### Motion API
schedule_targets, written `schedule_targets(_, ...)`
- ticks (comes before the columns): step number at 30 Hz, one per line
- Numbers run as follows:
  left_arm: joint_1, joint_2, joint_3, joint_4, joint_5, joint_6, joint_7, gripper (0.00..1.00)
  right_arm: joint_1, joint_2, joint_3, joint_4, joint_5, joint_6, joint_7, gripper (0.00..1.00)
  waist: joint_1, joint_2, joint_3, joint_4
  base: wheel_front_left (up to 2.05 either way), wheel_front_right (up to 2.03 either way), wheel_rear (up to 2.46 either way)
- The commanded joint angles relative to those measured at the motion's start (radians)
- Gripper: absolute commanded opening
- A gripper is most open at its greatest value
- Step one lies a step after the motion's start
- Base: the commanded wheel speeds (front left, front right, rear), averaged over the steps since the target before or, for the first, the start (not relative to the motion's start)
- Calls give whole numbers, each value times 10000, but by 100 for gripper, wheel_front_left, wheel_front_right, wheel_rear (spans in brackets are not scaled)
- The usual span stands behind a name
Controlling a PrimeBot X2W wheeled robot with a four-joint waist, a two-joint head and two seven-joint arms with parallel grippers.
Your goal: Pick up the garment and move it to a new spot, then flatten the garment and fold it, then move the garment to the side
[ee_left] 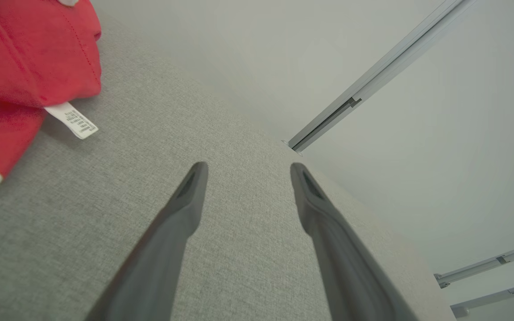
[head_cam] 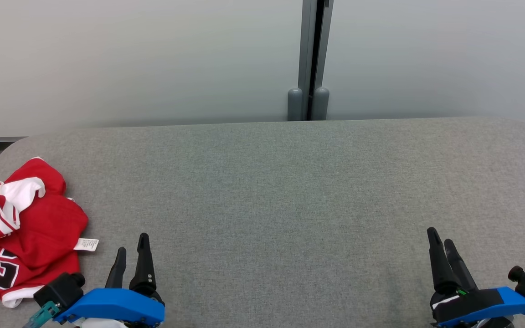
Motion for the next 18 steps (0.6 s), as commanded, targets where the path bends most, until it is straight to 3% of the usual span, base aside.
schedule_targets(1, -179, 105, -77, -105, 248, 52, -96, 100, -22, -77, 15, -146, -262, 25, -86, 100, 0, 0, -3, 3, 0, 0, 0)
schedule_targets(18, -137, 408, -822, -53, 2015, 467, -531, 100, 145, -96, 96, -235, -2176, 26, -286, 100, 0, 0, -12, 92, 0, 0, 0)
